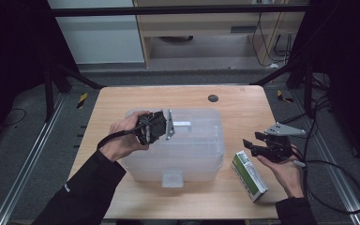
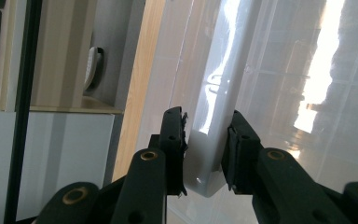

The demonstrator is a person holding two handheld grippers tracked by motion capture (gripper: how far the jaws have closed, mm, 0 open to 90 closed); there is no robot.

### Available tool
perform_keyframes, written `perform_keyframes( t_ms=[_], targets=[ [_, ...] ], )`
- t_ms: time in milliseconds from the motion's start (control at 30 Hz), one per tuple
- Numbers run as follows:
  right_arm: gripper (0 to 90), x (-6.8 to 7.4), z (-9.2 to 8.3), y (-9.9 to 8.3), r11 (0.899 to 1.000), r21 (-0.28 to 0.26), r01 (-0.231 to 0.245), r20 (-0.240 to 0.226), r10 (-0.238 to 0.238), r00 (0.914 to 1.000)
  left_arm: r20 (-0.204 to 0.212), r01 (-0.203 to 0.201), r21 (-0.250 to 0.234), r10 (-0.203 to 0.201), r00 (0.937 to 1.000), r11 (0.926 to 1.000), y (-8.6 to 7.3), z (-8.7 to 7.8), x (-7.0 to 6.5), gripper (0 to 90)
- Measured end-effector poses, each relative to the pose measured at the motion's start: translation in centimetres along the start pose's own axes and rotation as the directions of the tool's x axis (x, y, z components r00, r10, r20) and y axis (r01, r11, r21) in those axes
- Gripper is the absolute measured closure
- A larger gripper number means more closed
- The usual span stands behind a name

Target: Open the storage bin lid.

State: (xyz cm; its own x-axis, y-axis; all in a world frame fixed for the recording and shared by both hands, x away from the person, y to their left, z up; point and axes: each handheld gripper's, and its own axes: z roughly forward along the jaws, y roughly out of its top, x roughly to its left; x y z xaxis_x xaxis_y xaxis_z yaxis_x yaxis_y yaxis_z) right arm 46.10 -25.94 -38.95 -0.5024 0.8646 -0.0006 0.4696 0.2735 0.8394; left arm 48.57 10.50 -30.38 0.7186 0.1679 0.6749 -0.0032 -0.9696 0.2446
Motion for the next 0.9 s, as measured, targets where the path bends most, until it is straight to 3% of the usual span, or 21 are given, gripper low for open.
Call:
perform_keyframes(
  t_ms=[100, 633, 900],
  targets=[
    [51.7, 0.2, -0.4, 0.3, 1.000, 0.003, 0.002, -0.024, -0.002, 0.9997, 0.000, -0.010, 0.011, 0.010, 1.0000, 0.9999, 0.1, -0.1, 0.2, 71.7],
    [70.1, 1.5, -0.9, 0.9, 0.999, 0.015, 0.046, -0.092, -0.044, 0.9948, -0.006, -0.003, 0.000, 0.003, 1.0000, 1.0000, 0.3, 0.0, 0.9, 71.7],
    [82.5, 1.9, -0.9, 1.0, 0.999, 0.017, 0.043, -0.123, -0.041, 0.9915, -0.003, 0.000, -0.007, 0.000, 1.0000, 1.0000, 0.2, 0.0, 1.3, 71.6]
  ],
)
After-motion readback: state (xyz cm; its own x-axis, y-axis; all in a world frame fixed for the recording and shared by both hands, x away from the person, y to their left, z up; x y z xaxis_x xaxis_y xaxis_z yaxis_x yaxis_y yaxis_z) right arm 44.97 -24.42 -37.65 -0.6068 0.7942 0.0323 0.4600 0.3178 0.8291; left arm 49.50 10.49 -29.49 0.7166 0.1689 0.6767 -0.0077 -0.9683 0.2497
